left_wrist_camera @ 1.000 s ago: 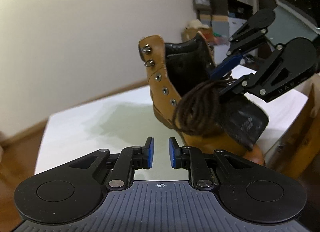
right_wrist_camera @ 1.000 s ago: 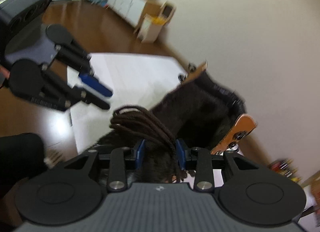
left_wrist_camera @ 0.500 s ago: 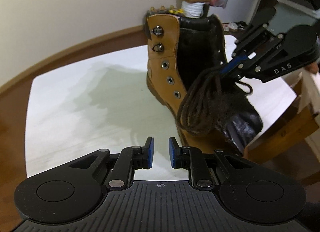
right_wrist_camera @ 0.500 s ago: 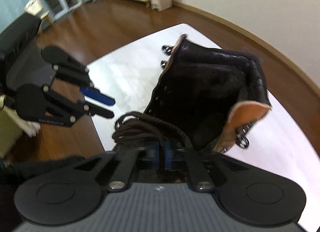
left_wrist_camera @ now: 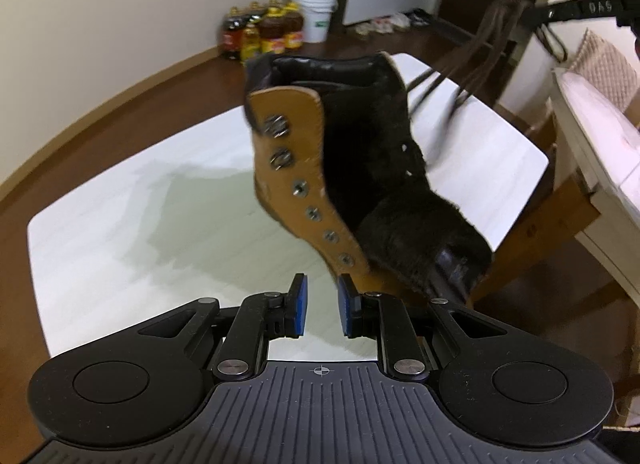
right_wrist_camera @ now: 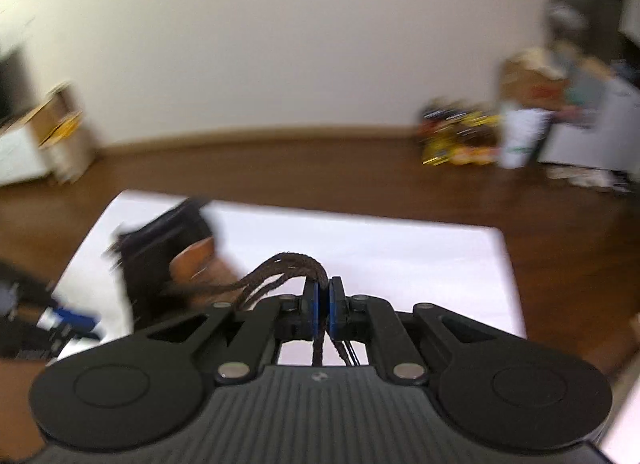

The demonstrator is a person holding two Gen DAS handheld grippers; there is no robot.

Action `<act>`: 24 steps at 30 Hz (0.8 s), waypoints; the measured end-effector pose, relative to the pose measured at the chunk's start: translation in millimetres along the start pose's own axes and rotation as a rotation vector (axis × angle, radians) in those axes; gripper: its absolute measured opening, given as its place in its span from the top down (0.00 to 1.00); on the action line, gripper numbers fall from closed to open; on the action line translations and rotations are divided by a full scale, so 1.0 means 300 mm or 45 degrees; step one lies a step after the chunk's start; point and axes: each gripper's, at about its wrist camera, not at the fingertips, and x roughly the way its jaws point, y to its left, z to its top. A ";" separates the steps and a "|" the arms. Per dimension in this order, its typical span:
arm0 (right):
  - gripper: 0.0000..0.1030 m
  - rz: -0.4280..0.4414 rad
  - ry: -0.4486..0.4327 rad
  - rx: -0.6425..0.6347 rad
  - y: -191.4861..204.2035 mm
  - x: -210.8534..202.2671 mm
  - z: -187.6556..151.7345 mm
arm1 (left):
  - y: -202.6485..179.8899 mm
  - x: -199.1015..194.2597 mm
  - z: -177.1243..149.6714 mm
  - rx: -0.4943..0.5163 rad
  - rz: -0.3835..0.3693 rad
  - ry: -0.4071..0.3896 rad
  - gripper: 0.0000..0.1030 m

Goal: Lace up shoes with both hands
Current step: 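Grasp the bundled brown lace with the right gripper and lift it off the tongue, then grasp the lace tip lying on the table with the right gripper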

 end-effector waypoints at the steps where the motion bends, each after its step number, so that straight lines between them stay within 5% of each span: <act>1: 0.94 -0.009 0.015 0.007 -0.017 0.021 -0.009 | -0.011 0.010 0.014 -0.002 0.000 0.014 0.83; 7: 0.93 -0.062 0.102 0.048 -0.117 0.145 -0.062 | -0.054 0.042 0.041 -0.002 0.029 0.082 0.83; 11: 0.83 -0.096 0.277 0.041 -0.151 0.357 -0.175 | -0.074 0.044 0.048 -0.018 0.082 0.123 0.83; 19: 0.82 -0.086 0.396 0.205 -0.247 0.390 -0.347 | -0.109 0.076 0.053 -0.012 0.131 0.177 0.84; 24: 0.82 -0.038 0.378 0.268 -0.305 0.389 -0.347 | -0.129 0.086 0.059 0.022 0.140 0.189 0.84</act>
